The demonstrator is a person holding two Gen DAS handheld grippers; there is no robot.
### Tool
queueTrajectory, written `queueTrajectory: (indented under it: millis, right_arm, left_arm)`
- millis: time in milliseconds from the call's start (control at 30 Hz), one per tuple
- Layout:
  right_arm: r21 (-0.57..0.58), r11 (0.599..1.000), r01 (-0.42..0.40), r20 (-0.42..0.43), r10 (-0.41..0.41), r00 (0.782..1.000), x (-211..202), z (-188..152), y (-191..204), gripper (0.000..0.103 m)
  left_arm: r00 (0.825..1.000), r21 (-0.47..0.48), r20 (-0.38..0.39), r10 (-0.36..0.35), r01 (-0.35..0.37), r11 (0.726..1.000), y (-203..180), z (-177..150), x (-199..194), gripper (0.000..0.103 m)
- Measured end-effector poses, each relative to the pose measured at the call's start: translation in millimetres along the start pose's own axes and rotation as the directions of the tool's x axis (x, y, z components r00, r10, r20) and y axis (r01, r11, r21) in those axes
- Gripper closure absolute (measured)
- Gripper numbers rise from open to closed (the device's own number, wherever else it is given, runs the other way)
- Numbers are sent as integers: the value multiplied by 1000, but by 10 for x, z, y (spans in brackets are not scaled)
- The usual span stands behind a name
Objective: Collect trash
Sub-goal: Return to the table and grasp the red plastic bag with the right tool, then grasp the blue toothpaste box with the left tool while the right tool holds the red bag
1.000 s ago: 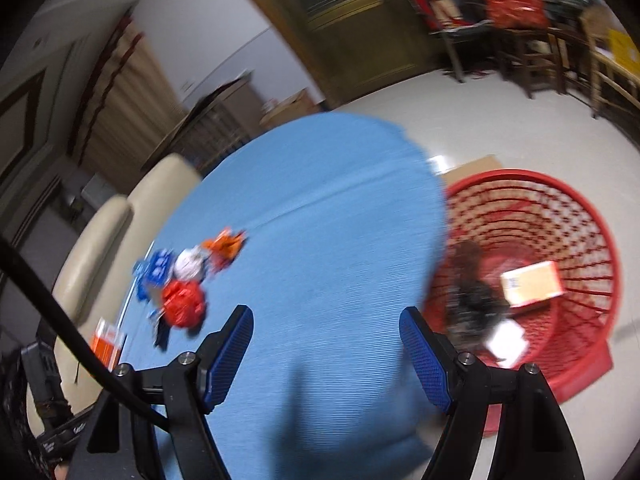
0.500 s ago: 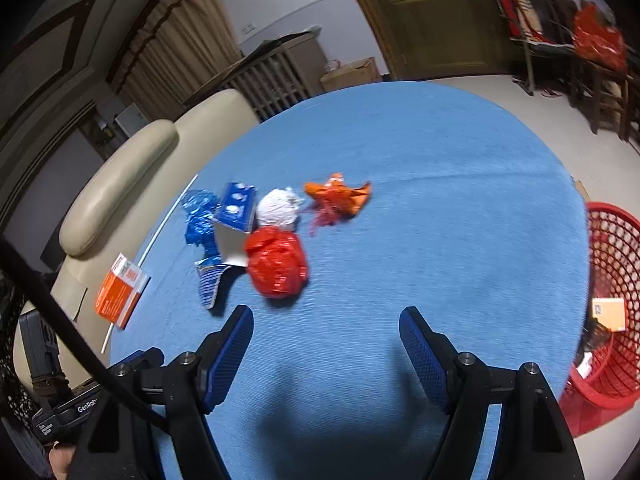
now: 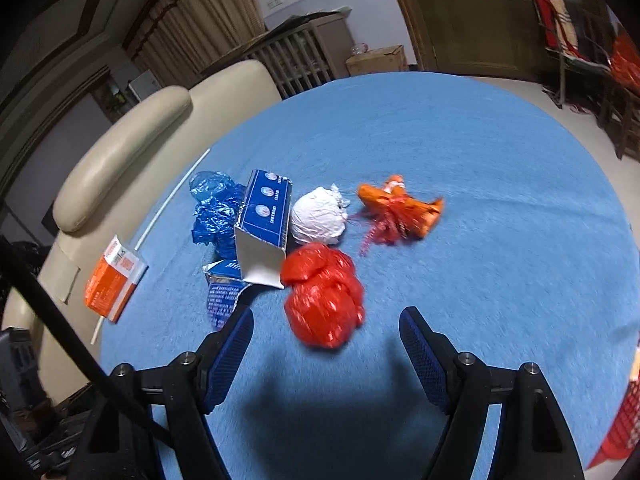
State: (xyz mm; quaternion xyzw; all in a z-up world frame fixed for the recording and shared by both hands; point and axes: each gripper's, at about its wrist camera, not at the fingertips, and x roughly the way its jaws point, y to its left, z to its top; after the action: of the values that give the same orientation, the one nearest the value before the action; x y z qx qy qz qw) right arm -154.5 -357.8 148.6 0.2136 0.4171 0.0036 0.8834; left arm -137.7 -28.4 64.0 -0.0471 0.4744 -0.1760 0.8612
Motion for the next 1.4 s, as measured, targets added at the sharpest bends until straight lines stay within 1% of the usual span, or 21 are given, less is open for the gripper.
queueTrajectory:
  millis: [167,200,233,267,300,333,467,567,733,800,1000,1100,1133,1167,1200,1300,1400]
  right_arm:
    - [-25,999,20,-32,-21,999,260,85,57,25]
    - [-32,999,19,-40,-20,999,297,88,67,26]
    - [-43,999,18,-43,-20,999,330,88,80,45]
    - [-58,998,26,-49,-29,998,359,82,98,58]
    - [-71,997,30,-59,-34,998,382,75,114,59]
    - [-73,997,25,-51,-29,998,363,70,111,60]
    - [-70,997,14,-42,-17,999,247,2,40,61]
    - [-44,999,6,-30,-7,1000,127,-92,-74,61]
    - [-8,1000,-11,-11,11,1000,-57,-206,-208,61]
    - [-5,1000,-21,-7,21,1000,-103,-229,-198,61]
    - [-4,999,-48,9,48,999,-195,-242,-193,61]
    - [2,998,-56,8,56,998,-184,-243,-197,61]
    - [3,998,-57,8,57,998,-183,-253,-200,61]
    - [5,998,-59,8,59,998,-181,-258,-201,61]
    - [6,998,-60,9,60,998,-183,-261,-204,61]
    - [11,998,-60,14,60,998,-204,-274,-216,61]
    - [12,998,-60,21,59,998,-242,-273,-215,61]
  left_arm:
    - [1000,3,2,3,-3,1000,-39,68,27,26]
    - [1000,4,2,5,-5,1000,-48,86,40,26]
    - [1000,6,3,6,-6,1000,-57,107,58,26]
    - [1000,8,3,8,-8,1000,-68,125,73,26]
    - [1000,11,2,9,-9,1000,-84,152,97,26]
    - [1000,14,1,7,-7,1000,-101,180,121,26]
    - [1000,41,-9,-5,5,999,-213,303,254,26]
    - [1000,74,-23,-9,11,997,-333,401,405,26]
    - [998,154,-58,17,-8,988,-528,540,686,25]
    - [997,180,-68,21,-9,984,-586,586,766,25]
    - [992,245,-107,60,-32,969,-693,695,967,23]
    - [989,257,-133,62,-26,966,-711,726,1066,23]
    - [989,254,-137,57,-21,967,-697,740,1086,24]
    - [991,257,-120,57,-24,966,-691,745,1078,30]
    - [992,270,-114,56,-23,963,-701,741,1063,32]
    - [993,269,-109,50,-19,963,-681,734,1017,36]
    - [995,248,-88,51,-28,968,-608,655,870,36]
